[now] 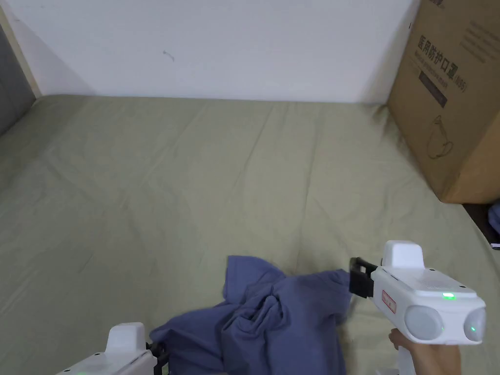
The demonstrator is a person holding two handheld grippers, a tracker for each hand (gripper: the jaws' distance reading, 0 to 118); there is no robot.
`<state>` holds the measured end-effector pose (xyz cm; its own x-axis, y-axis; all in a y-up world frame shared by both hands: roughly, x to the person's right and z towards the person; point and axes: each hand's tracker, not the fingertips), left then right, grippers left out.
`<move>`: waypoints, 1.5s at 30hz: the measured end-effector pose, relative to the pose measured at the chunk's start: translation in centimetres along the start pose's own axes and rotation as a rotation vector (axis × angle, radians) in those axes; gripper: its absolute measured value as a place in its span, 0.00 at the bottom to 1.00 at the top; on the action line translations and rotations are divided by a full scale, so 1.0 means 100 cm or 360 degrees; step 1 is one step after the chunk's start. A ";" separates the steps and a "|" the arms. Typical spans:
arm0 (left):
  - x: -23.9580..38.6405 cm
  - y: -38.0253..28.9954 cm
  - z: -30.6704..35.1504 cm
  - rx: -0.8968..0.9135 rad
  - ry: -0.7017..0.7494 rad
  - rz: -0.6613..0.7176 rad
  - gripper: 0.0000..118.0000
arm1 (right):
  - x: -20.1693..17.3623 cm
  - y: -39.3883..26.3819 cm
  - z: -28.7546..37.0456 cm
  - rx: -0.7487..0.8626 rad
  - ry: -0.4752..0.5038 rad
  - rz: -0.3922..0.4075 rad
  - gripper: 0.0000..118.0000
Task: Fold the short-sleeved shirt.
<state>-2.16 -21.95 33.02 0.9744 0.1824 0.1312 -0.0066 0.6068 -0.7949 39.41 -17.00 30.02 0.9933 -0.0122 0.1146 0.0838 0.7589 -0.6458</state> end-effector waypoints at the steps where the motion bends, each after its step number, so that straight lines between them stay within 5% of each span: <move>1: 0.000 0.004 0.004 0.0016 -0.0021 0.0002 0.02 | 0.001 0.001 -0.016 -0.0076 0.0004 0.0014 0.81; 8: 0.006 0.009 0.003 0.0026 -0.0024 -0.0047 0.02 | 0.004 -0.011 -0.105 -0.0396 0.0000 0.0052 0.81; 11: 0.005 0.008 0.000 0.0016 -0.0034 -0.0043 0.02 | 0.009 -0.020 -0.130 -0.0472 0.0036 0.0002 0.70; 15: 0.004 0.009 0.000 0.0019 -0.0044 -0.0037 0.02 | 0.004 -0.026 -0.125 -0.0467 0.0176 -0.0088 0.04; 31: 0.006 0.071 0.032 0.0229 -0.0237 0.0083 0.02 | 0.033 0.046 0.038 0.0101 0.0100 0.0048 0.02; 45: -0.005 0.278 0.077 0.0625 -0.0118 -0.0014 0.02 | 0.076 0.186 0.087 0.0439 -0.0002 -0.0020 0.02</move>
<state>-4.53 0.81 15.43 0.9561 0.2227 0.1907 -0.0979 0.8556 -0.5083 47.81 2.66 25.47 0.9922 -0.0222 0.1227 0.0715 0.9072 -0.4146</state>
